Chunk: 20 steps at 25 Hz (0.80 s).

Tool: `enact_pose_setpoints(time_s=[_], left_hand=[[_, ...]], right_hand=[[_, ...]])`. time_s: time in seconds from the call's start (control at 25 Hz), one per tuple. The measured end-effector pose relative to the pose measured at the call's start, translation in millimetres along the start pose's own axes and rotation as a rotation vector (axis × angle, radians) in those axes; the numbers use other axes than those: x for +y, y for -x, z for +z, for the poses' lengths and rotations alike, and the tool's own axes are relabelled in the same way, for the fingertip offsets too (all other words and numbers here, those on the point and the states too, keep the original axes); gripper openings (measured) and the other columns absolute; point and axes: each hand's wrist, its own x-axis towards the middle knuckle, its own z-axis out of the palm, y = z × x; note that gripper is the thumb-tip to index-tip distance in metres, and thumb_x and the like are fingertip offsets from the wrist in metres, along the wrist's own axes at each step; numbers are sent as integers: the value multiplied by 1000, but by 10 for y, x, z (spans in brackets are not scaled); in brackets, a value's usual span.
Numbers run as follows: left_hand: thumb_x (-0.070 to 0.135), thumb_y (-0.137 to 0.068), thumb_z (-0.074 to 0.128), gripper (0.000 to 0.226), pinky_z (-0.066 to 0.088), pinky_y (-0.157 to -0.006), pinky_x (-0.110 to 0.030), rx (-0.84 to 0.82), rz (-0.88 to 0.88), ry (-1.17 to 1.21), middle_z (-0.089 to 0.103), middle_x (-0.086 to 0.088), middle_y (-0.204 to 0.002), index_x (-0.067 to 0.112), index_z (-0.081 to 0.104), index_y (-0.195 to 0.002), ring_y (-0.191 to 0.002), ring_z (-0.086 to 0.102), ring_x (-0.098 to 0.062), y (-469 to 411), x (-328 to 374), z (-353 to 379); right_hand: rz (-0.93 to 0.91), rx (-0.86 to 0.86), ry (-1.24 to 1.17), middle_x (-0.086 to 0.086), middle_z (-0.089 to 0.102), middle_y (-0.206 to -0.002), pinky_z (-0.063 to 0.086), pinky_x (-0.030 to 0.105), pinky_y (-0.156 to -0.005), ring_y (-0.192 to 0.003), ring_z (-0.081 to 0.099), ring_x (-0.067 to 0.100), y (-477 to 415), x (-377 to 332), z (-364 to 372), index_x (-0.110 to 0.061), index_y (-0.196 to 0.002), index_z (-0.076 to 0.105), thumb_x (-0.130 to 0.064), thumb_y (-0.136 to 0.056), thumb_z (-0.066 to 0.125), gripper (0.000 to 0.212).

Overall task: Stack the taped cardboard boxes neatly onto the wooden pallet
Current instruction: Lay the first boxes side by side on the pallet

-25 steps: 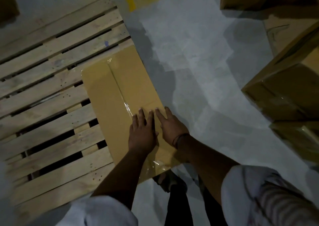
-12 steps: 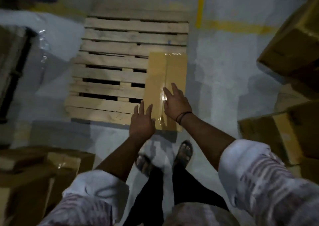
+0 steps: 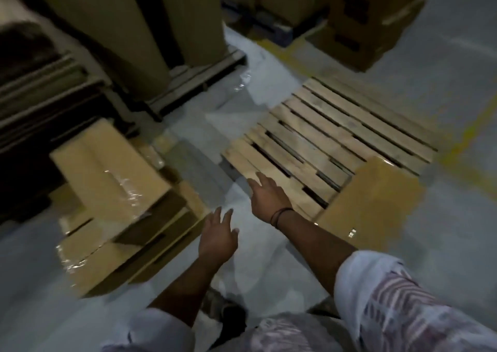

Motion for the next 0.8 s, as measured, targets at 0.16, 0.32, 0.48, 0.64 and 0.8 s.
enact_pose_setpoints(time_s=[0.16,0.32,0.48,0.64,0.8], left_hand=[[34,-101,52,59,29,-118,-44,130,-141,79,35,-14,-161,20,37,-156,-146,32,-36,313,-1497,-660],[39,-100,54,60,32,-118,-49,204,-325,194,33,-9,-163,27,37,-155,-145,33,-36,553,-2610,-1044],[43,-98,58,64,34,-118,-51,259,-430,307,34,-9,-162,28,35,-156,-146,33,-35,608,-3129,-1120],[41,-97,61,65,36,-117,-50,271,-510,446,36,-8,-161,27,36,-155,-144,35,-33,573,-3372,-1106],[40,-97,60,66,35,-118,-50,252,-546,476,35,-7,-161,28,34,-156,-146,33,-32,313,-3610,-1102]], right_hand=[[-120,-33,-26,10,24,-162,40,49,-108,-144,30,34,-397,-1395,413,-20,-152,35,-27,-100,48,53],[-205,-91,-39,11,31,-158,39,45,-111,-140,37,35,-594,-2399,676,-20,-149,40,-28,-98,53,53],[-277,-131,46,8,30,-159,41,45,-110,-139,37,33,-863,-2930,781,-23,-149,40,-29,-97,55,54],[-313,-166,129,7,27,-160,39,47,-111,-140,36,32,-1222,-3215,810,-23,-150,38,-32,-98,54,54],[-312,-157,157,8,26,-161,33,50,-116,-145,26,31,-1769,-3346,888,-24,-149,39,-33,-97,55,54]])
